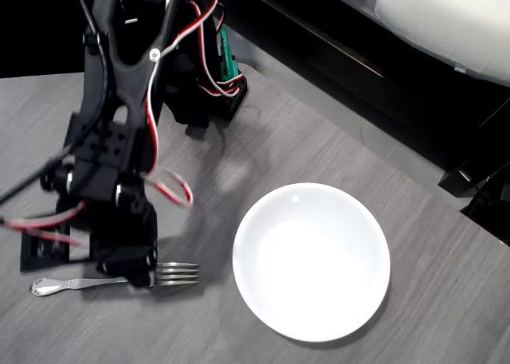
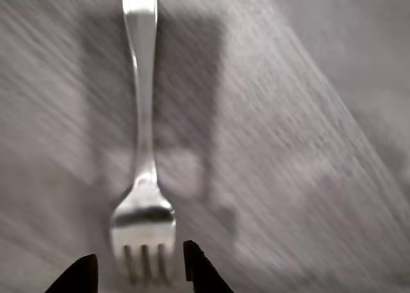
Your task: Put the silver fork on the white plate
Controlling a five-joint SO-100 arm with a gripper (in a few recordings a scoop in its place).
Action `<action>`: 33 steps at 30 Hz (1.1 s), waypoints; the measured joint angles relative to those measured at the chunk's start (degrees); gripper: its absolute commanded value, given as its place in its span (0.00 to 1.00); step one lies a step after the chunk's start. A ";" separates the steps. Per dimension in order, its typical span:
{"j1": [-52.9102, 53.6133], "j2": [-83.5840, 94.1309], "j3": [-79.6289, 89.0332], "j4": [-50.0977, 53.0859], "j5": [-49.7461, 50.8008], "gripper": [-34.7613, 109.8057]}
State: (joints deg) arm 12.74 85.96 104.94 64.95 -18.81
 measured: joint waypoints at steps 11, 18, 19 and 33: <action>0.26 -3.52 -2.46 0.00 0.00 0.38; 0.35 -4.66 -2.55 0.00 0.00 0.38; 0.35 -4.92 -2.46 0.00 0.00 0.38; 0.09 -6.77 -2.46 -1.49 0.00 0.37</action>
State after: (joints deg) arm 12.83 79.19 102.48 63.46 -18.81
